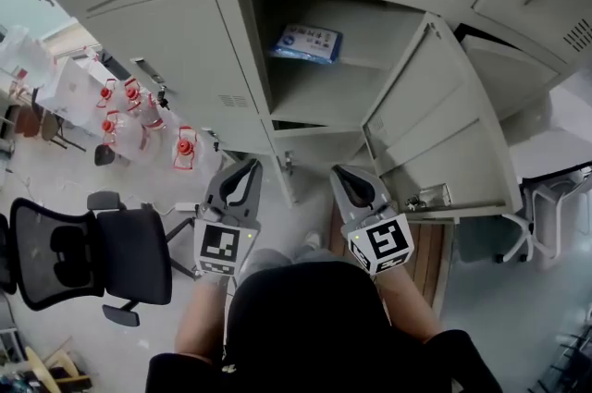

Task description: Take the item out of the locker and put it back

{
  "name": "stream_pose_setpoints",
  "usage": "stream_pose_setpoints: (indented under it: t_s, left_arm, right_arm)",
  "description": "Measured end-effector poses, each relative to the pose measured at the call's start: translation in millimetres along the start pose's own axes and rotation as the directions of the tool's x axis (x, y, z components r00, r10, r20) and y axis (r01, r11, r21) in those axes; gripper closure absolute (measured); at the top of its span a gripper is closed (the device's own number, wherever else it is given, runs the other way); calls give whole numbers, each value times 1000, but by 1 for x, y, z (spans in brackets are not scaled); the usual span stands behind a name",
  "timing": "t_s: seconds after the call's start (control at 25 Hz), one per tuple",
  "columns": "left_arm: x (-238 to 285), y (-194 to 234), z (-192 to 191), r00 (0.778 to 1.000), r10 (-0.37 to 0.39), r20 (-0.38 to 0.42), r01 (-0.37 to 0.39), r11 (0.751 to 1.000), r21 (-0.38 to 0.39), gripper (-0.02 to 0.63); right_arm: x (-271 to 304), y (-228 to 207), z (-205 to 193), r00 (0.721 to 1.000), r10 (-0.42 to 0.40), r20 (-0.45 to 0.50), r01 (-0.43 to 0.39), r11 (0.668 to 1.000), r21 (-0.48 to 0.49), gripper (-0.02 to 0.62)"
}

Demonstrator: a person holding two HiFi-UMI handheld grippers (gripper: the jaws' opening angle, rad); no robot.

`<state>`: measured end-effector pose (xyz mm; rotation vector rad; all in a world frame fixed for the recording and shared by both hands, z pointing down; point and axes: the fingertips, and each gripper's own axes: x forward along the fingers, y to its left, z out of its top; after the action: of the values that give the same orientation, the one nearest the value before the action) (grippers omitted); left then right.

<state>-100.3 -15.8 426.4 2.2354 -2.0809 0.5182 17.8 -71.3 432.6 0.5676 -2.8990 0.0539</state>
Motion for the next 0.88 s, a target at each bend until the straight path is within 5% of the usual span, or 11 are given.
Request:
stream_pose_setpoints:
  t_s: [0.32,0.56,0.88]
  left_arm:
    - [38,9,28,999,22,-27,-19,994,109,589]
    - [69,7,56,999,-40,-2,40,976,216,584]
    - [105,11,55,998,-38,-43,52,908,416,497]
  right_arm:
    - [-1,-9,-2,1000,-6,-13,7,999,32,597]
    - [-3,-17,-6,997,-69,-27,72,994,88,597]
    - [0,-28,-2,985,-173,-23,175,971,166,597]
